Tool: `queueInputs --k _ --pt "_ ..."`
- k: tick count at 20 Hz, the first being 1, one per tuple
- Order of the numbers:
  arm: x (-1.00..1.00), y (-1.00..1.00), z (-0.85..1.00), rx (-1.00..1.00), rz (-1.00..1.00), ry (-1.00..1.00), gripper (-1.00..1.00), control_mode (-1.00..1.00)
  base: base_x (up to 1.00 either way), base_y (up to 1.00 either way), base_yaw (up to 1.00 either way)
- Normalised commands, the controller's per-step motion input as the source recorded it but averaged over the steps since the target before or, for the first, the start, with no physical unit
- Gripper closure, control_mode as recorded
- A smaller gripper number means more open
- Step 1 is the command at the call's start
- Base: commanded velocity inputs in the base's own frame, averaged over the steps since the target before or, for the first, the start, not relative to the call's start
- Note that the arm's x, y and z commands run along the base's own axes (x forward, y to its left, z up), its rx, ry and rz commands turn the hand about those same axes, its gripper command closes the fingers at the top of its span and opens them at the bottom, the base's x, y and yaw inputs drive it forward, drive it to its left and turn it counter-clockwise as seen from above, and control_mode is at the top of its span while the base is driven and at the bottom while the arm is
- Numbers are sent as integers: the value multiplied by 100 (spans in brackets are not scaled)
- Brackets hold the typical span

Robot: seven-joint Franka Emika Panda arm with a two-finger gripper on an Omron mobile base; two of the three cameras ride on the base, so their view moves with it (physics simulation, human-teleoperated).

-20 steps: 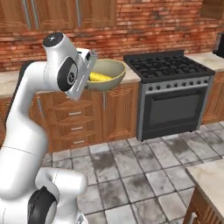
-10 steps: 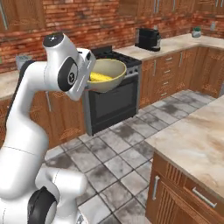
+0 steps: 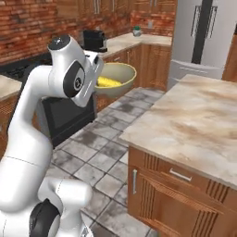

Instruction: Pick the corn from the sink and place it in the bowl. Then pick the bowl and place it in the microwave. Then close the microwave door and press the start button.

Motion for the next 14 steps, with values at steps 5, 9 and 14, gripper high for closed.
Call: queueInputs --k 5,9,14 --pt "0 0 0 0 0 0 100 100 94 99 -9" --pt "0 0 0 0 0 0 100 100 97 100 -8" --pt "0 0 0 0 0 0 100 100 99 90 -25"
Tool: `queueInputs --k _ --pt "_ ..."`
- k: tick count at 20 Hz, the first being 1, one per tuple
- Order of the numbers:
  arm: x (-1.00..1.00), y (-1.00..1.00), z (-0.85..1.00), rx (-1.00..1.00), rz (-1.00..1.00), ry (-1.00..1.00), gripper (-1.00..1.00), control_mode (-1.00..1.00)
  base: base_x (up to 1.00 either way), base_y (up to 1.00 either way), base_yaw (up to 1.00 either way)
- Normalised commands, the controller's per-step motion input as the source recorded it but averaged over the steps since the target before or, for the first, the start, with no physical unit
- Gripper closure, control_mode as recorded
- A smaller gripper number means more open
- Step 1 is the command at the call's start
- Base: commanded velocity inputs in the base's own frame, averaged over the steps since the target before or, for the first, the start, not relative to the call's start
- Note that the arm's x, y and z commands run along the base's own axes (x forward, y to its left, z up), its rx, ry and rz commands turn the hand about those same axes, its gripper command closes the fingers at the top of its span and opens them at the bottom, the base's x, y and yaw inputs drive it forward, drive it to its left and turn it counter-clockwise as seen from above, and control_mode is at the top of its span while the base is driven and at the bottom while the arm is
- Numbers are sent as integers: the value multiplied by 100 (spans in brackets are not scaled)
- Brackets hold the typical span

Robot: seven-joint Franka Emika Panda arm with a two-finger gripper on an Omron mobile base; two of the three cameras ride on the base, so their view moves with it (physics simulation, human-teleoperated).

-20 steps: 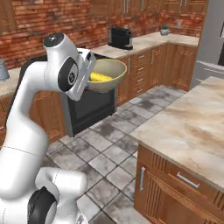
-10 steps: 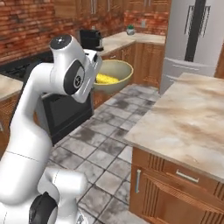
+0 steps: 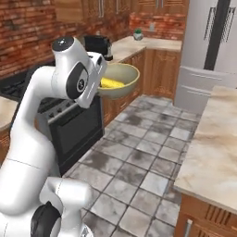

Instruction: Pick the corn from the sink and place it in the bowl. Then pick the bowl and place it in the microwave. Then close the microwave door and press the start button.

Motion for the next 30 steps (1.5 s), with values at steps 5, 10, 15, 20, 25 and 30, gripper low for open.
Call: queueInputs --k 5,10,15,20,25,30 --pt "0 0 0 0 0 0 100 100 100 23 -43" --pt "0 0 0 0 0 0 100 100 100 0 -35" --pt "0 0 0 0 0 0 100 100 100 53 -18" --pt "0 0 0 0 0 0 100 100 100 62 -14" --pt "0 0 0 0 0 0 100 100 100 42 -16" --pt "0 0 0 0 0 0 100 100 100 3 -22"
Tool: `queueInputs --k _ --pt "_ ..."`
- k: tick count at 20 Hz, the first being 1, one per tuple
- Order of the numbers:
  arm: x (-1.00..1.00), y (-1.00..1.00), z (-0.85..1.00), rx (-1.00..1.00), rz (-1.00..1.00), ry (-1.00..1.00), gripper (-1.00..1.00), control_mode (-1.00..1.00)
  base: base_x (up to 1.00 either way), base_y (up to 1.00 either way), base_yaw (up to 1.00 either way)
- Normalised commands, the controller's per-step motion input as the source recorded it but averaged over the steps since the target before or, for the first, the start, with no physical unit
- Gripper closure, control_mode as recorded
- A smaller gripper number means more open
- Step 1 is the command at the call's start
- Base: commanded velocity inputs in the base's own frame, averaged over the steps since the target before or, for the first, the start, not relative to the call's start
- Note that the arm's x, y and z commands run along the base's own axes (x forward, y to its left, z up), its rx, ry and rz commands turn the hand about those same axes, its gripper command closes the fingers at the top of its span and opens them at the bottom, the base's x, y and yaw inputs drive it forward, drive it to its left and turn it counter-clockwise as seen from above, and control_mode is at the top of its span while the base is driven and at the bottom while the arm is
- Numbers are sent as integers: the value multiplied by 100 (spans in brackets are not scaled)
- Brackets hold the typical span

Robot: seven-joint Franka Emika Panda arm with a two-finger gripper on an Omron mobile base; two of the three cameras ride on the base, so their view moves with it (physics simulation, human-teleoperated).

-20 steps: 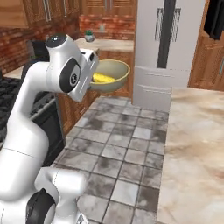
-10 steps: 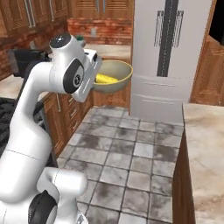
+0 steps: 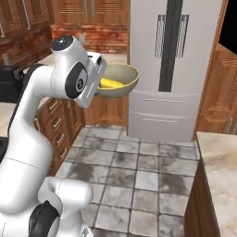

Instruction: Pick the corn from the sink and place it in the bowl. Then pick the bowl and place it in the microwave. Then close the microwave door and press the start button.

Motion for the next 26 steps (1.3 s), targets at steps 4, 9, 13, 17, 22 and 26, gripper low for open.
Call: queueInputs --k 4,9,13,17,22,26 --pt "0 0 0 0 0 0 100 100 100 0 -16" --pt "0 0 0 0 0 0 100 100 100 -12 -20" --pt "0 0 0 0 0 0 100 100 89 -13 -57" --pt "0 0 0 0 0 0 100 100 57 0 -74" --pt "0 0 0 0 0 0 100 100 46 6 -75" --pt "0 0 0 0 0 0 100 100 35 15 -75"
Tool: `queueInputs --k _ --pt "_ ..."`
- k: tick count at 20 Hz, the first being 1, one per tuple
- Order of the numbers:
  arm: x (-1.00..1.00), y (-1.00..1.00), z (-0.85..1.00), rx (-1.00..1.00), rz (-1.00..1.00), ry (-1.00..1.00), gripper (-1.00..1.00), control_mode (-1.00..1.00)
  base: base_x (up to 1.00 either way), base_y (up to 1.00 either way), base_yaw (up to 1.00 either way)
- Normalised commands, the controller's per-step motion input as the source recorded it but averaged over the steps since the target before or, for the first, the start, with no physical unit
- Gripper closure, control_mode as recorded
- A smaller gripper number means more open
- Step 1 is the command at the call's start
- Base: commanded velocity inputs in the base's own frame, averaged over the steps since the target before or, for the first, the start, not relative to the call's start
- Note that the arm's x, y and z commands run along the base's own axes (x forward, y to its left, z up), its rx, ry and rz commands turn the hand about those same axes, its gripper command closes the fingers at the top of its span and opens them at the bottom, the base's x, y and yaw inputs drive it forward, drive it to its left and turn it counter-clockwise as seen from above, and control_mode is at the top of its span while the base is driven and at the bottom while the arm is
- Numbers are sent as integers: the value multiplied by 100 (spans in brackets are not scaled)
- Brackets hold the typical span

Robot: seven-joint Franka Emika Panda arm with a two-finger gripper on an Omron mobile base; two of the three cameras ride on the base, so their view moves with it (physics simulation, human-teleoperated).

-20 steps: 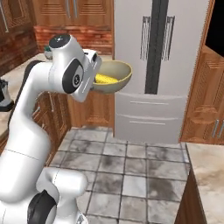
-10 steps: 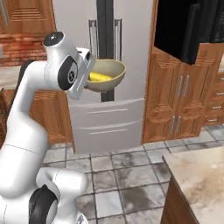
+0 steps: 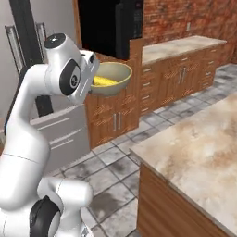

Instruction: Pick the corn from the sink and place it in the bowl. Then pick the bowl and place it in the microwave. Then close the microwave door and press the start button.

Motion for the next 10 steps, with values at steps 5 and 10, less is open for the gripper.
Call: queueInputs --k 5,10 --pt "0 0 0 0 0 0 100 100 22 65 -62" --pt "0 0 0 0 0 0 100 100 7 99 -49"
